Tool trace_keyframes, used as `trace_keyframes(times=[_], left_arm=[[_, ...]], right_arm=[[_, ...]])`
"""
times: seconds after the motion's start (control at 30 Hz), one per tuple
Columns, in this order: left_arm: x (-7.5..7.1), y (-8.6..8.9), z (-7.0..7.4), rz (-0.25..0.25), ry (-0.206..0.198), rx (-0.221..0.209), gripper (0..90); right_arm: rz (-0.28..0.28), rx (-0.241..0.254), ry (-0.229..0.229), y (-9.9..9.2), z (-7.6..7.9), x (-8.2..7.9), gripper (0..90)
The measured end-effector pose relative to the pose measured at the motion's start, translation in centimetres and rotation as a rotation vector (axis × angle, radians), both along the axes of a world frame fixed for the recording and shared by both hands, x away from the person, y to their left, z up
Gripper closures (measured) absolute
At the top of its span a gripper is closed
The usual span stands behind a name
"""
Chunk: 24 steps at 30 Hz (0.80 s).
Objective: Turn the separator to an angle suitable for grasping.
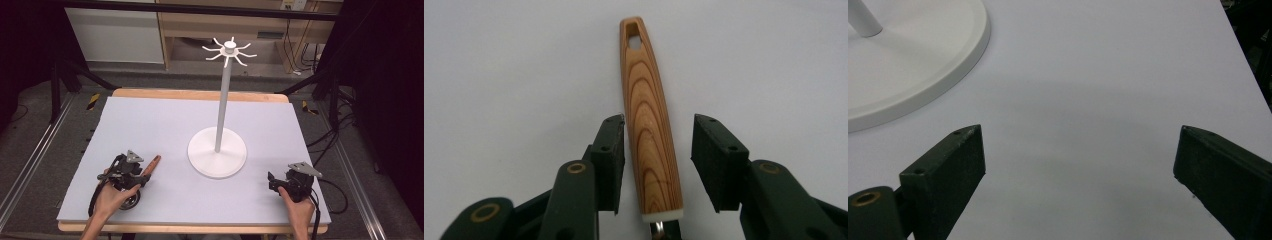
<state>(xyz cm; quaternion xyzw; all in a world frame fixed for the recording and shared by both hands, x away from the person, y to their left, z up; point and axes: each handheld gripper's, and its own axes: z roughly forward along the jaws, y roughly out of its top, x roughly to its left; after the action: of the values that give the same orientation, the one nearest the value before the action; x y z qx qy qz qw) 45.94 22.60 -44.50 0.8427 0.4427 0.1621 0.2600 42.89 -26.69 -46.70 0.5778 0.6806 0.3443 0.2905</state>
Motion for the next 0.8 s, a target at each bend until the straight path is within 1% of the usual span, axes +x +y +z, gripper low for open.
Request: trace_keyframes(times=[0.03,0.13,0.23,0.33,0.47,0.53,0.7,0.8], left_arm=[[0.4,-0.2,0.3,-0.001,0.003,0.0,56.3],[1.1,-0.7,0.3,-0.007,0.016,0.018,58.4],[1.8,-1.2,0.1,-0.017,0.031,0.046,59.1],[2.3,-1.4,-0.2,-0.015,0.045,0.058,60.1],[2.9,-1.4,-0.7,-0.011,0.069,0.061,62.6],[3.1,-1.4,-0.8,-0.011,0.083,0.053,63.3],[3.4,-1.4,-1.0,-0.005,0.103,0.044,62.8],[3.5,-1.4,-1.0,-0.006,0.106,0.044,62.6]], right_arm=[[-0.001,0.001,0.001,-0.1,0.0,0.0,6.8],[-0.005,0.004,0.0,-0.2,0.0,0.0,6.8],[-0.006,0.01,0.004,-0.3,0.0,-0.1,6.8],[-0.002,0.008,0.006,-0.3,-0.1,0.0,6.8],[0.001,0.004,0.014,-0.2,-0.2,0.0,6.8],[0.005,0.001,0.013,-0.2,-0.2,0.1,6.9],[0.002,0.006,0.016,-0.2,-0.2,0.1,6.9],[0.0,0.008,0.02,-0.2,-0.2,0.1,6.9]])
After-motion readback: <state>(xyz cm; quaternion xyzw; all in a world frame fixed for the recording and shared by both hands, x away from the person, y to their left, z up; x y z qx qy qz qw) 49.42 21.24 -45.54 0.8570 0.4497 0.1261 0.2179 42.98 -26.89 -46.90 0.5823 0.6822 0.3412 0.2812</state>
